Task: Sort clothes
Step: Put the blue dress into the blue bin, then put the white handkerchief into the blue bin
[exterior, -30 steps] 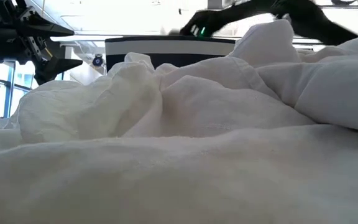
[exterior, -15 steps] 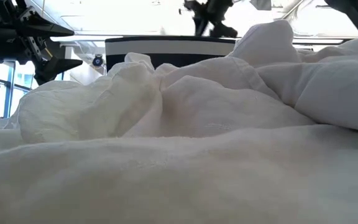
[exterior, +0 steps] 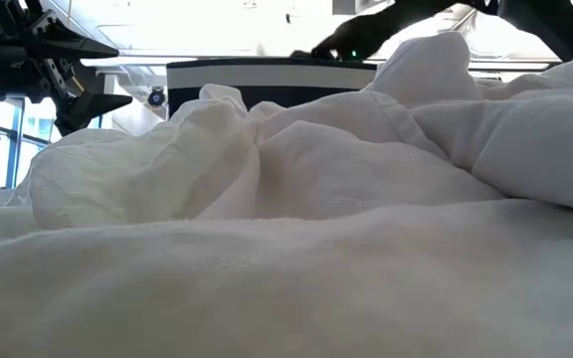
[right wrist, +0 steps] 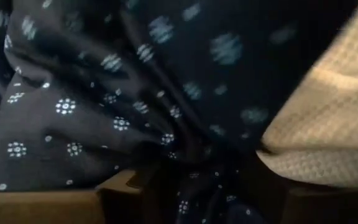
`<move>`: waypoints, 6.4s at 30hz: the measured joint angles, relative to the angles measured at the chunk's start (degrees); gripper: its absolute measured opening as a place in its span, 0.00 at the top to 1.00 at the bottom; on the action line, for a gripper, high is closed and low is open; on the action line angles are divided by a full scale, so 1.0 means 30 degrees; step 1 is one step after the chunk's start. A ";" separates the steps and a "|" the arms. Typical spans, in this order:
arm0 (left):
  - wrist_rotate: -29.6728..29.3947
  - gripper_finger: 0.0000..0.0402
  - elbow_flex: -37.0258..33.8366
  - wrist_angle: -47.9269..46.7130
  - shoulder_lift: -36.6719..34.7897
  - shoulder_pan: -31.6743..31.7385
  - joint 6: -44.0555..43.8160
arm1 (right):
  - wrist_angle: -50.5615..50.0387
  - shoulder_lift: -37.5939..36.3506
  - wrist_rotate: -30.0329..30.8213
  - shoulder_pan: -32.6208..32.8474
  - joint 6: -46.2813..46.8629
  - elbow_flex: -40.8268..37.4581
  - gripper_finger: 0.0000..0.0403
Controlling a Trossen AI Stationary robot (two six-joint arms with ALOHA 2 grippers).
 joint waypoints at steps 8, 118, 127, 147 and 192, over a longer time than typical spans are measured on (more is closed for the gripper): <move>0.0004 0.26 0.0000 0.0006 0.0004 0.0002 -0.0486 | 0.2410 0.0584 -0.0128 -0.1624 -0.0432 0.0090 0.60; -0.0062 0.26 0.0000 0.0002 0.0000 0.0000 0.0514 | 0.1758 -1.8718 -0.1791 0.7273 0.9371 -1.7983 0.69; -0.0026 0.26 0.0000 0.0000 -0.0004 0.0007 -0.0135 | 0.6724 -1.2829 0.0230 0.6053 0.0552 -1.8430 0.69; 0.0011 0.26 0.0000 0.0000 0.0002 0.0002 -0.1038 | 0.4707 -0.8776 -0.0591 0.7704 -0.1147 -1.8267 0.97; 0.0007 0.26 0.0000 0.0004 0.0004 0.0000 -0.0488 | 0.1978 -0.9719 0.4522 -0.0888 -0.5014 -0.0870 0.59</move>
